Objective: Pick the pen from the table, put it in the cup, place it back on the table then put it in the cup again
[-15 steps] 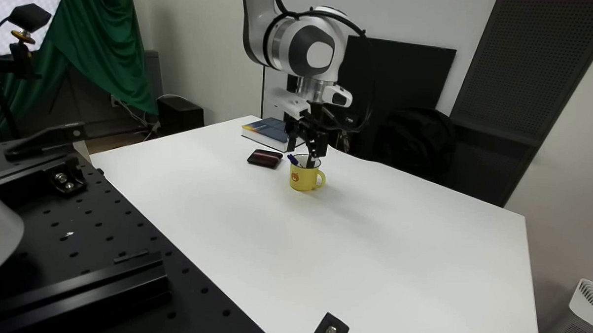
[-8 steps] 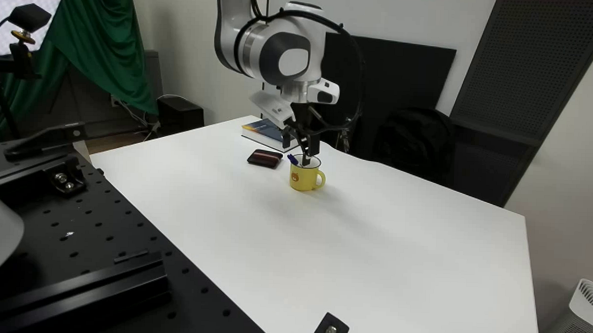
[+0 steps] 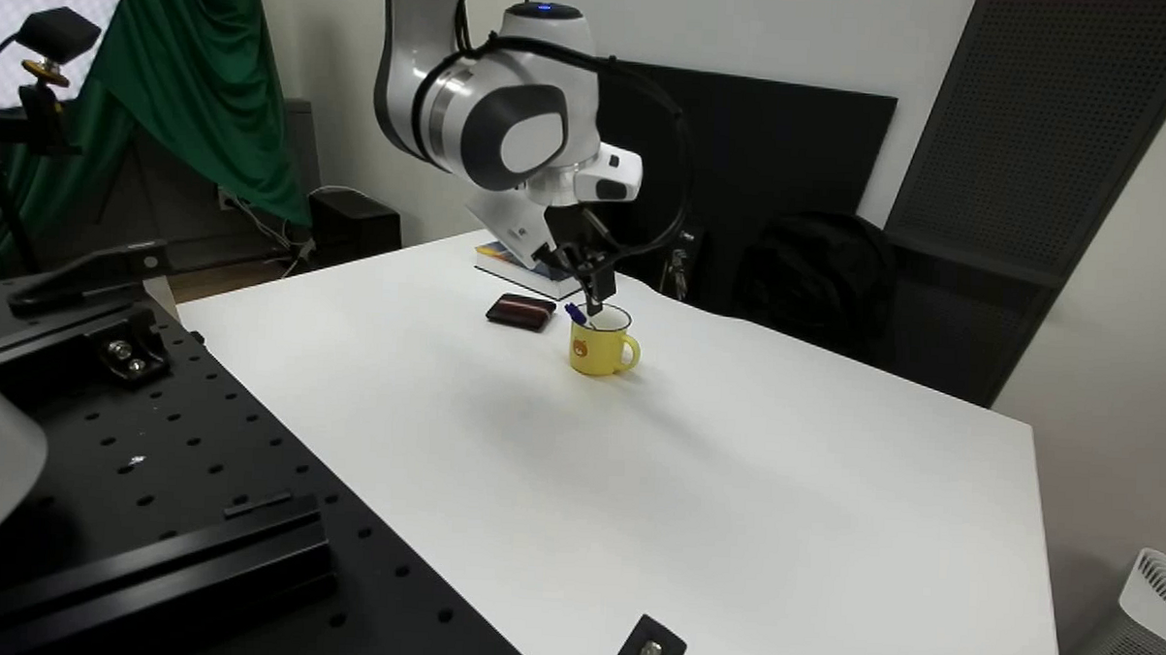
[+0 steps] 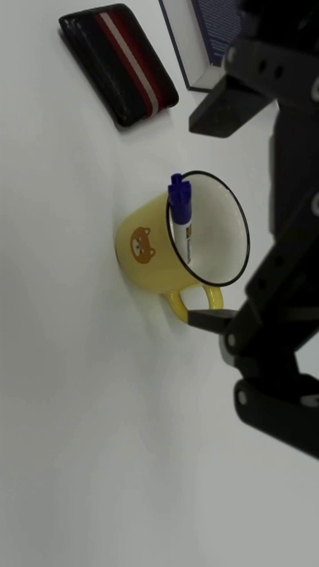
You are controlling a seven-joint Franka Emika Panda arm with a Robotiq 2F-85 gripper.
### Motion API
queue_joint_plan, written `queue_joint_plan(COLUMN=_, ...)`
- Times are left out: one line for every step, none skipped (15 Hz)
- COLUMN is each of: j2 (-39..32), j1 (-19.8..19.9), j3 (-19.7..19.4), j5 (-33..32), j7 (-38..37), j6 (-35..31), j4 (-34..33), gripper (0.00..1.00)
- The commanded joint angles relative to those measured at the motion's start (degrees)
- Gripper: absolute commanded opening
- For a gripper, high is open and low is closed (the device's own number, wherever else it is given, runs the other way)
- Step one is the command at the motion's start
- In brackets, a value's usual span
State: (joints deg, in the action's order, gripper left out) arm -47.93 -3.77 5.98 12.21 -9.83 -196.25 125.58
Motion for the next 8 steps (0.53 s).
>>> queue_joint_plan(j2=-1.03, j1=-0.87, j3=-0.46, j5=-0.7, j7=-0.28, j6=-4.09, j4=0.39, gripper=1.0)
queue_joint_plan(j2=-0.73, j1=-1.69, j3=-1.19, j5=-0.4, j7=-0.13, j6=-1.82, j4=-1.58, gripper=1.0)
queue_joint_plan(j2=-1.12, j1=-2.2, j3=-1.5, j5=-0.31, j7=-0.04, j6=-1.97, j4=-2.03, gripper=1.0)
queue_joint_plan(j2=-1.32, j1=-2.7, j3=-1.84, j5=-0.3, j7=0.06, j6=-1.8, j4=-2.53, gripper=1.0)
queue_joint_plan(j2=-1.61, j1=-3.45, j3=-2.38, j5=-0.19, j7=0.2, j6=-1.76, j4=-3.28, gripper=1.0)
queue_joint_plan(j2=-1.78, j1=-3.97, j3=-2.7, j5=-0.18, j7=0.31, j6=-1.72, j4=-3.74, gripper=1.0)
queue_joint_plan(j2=-2.09, j1=-4.67, j3=-3.16, j5=-0.14, j7=0.46, j6=-1.72, j4=-4.38, gripper=1.0)
queue_joint_plan(j2=-2.46, j1=-5.45, j3=-3.65, j5=0.02, j7=0.56, j6=-1.78, j4=-4.86, gripper=1.0)
